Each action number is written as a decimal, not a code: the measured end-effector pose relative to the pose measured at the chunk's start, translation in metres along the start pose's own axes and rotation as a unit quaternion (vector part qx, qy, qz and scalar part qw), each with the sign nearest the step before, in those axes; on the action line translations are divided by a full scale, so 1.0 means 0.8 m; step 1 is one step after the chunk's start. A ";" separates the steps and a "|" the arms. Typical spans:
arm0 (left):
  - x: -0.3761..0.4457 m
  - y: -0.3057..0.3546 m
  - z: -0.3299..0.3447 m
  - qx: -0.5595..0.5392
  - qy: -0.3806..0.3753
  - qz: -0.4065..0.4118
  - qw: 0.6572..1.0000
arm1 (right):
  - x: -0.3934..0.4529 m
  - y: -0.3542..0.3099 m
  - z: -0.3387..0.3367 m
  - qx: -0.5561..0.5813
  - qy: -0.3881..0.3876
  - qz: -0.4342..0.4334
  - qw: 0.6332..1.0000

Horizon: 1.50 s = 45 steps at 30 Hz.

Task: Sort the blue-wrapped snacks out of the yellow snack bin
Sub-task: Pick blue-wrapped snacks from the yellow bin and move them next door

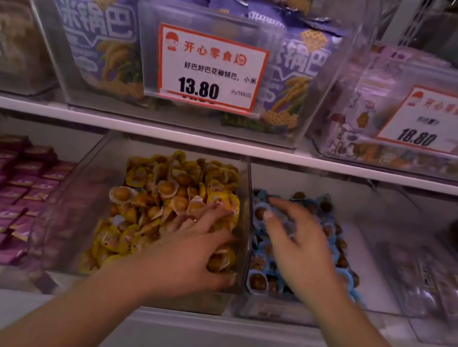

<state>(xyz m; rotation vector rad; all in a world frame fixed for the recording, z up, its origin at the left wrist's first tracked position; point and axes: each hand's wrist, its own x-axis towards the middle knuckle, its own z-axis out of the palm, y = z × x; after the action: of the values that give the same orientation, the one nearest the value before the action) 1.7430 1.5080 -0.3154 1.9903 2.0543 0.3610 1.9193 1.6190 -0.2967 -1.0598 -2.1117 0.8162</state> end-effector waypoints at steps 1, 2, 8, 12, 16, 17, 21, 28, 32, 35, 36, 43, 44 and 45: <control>0.006 -0.002 0.000 0.008 -0.031 -0.013 0.999 | -0.005 -0.005 0.010 0.018 -0.012 -0.006 1.000; 0.010 -0.004 0.001 0.020 -0.053 -0.025 0.998 | -0.009 -0.007 0.019 0.034 -0.023 -0.012 0.999; 0.008 -0.028 -0.011 0.102 -0.044 -0.029 0.993 | -0.004 -0.014 0.032 0.079 -0.050 0.016 0.995; -0.022 -0.083 -0.042 0.033 -0.081 -0.016 0.996 | -0.001 -0.014 0.033 0.059 -0.052 0.010 0.997; -0.052 -0.110 -0.061 0.031 -0.081 -0.064 0.994 | -0.002 -0.014 0.033 0.062 -0.049 0.009 0.997; -0.055 -0.111 -0.063 0.049 -0.077 -0.072 0.993 | -0.002 -0.013 0.034 0.064 -0.048 0.009 0.997; -0.057 -0.087 -0.059 0.119 0.007 -0.080 0.990 | -0.005 -0.013 0.040 0.067 -0.031 0.013 0.997; -0.003 -0.016 -0.016 0.083 0.066 0.006 0.994 | -0.007 -0.014 0.045 0.065 -0.010 0.007 0.998; 0.009 -0.037 -0.007 0.084 0.000 -0.032 0.996 | -0.009 -0.012 0.041 0.073 -0.021 -0.005 0.997; -0.004 -0.053 -0.019 0.063 -0.012 -0.038 0.997 | -0.014 -0.021 0.032 0.001 0.018 -0.126 0.992; -0.011 -0.058 -0.024 0.062 -0.013 -0.049 0.997 | -0.013 -0.027 0.029 -0.051 0.030 -0.207 0.976; -0.049 -0.077 -0.051 0.076 -0.024 -0.113 0.990 | -0.016 -0.075 0.047 -0.412 -0.208 -0.349 0.815; -0.049 -0.079 -0.050 0.086 -0.013 -0.119 0.989 | -0.018 -0.079 0.051 -0.452 -0.225 -0.331 0.797; -0.048 -0.079 -0.048 0.104 0.001 -0.125 0.987 | -0.018 -0.082 0.054 -0.479 -0.230 -0.319 0.785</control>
<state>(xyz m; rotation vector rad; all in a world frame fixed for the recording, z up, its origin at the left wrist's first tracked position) 1.6713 1.4672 -0.3014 1.8065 2.3928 0.1028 1.8639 1.5648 -0.2772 -0.4468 -3.1351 -0.4769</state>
